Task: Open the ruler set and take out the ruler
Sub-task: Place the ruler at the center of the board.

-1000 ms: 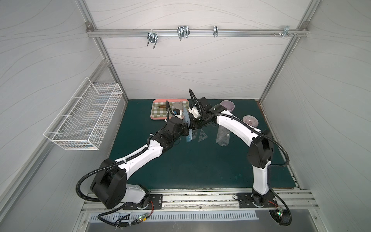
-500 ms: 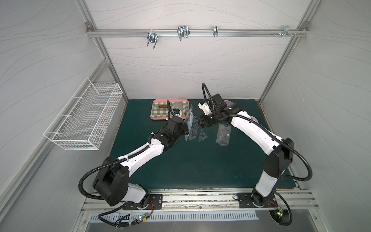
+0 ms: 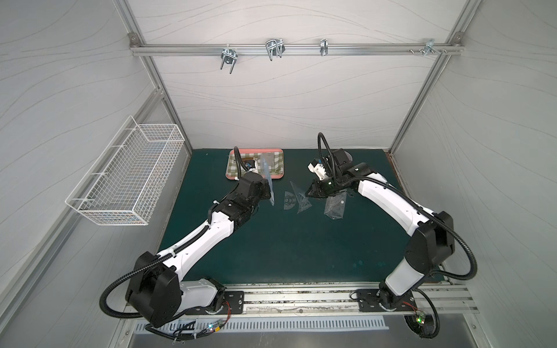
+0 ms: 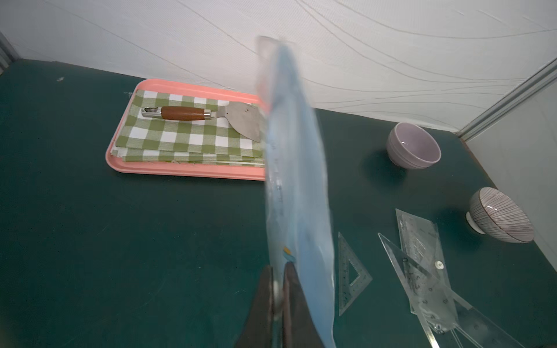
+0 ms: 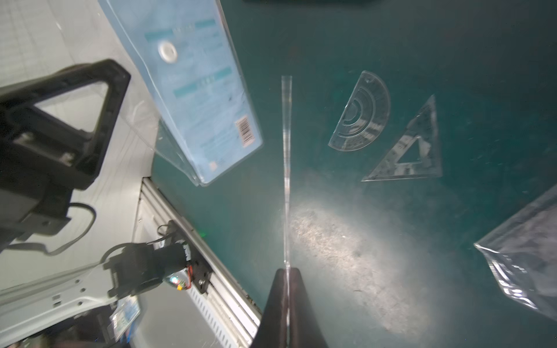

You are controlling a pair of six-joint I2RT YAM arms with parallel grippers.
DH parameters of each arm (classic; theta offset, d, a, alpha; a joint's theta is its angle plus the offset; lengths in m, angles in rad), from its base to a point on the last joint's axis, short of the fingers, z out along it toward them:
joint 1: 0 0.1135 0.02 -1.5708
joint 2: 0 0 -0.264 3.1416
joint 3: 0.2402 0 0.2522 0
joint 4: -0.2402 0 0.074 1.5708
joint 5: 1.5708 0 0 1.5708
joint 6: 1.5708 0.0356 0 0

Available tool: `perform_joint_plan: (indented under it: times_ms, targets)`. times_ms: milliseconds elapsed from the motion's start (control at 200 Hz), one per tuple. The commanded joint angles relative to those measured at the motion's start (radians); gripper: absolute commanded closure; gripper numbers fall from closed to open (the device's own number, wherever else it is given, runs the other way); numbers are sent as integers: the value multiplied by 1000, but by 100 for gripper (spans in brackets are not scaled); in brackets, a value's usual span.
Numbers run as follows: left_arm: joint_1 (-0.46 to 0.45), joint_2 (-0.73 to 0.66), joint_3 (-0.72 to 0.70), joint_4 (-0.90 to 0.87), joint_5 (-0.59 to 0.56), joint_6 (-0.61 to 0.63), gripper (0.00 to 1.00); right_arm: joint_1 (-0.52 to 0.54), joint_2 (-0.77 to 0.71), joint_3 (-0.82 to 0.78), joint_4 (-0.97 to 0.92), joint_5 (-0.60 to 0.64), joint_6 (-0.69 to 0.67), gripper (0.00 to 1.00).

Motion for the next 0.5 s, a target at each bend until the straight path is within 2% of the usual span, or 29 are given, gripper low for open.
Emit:
perform_joint_plan:
  times_ms: [0,240,495]
  targets:
    - [4,-10,0,11,-46,17,100,-1,-1,-24,65,-97,17,95]
    - [6,-49,-5,-22,-92,14,100,25,105,-73,218,-143,66,95]
    - [8,-130,-5,-95,-108,-4,100,75,276,-74,432,-130,151,96]
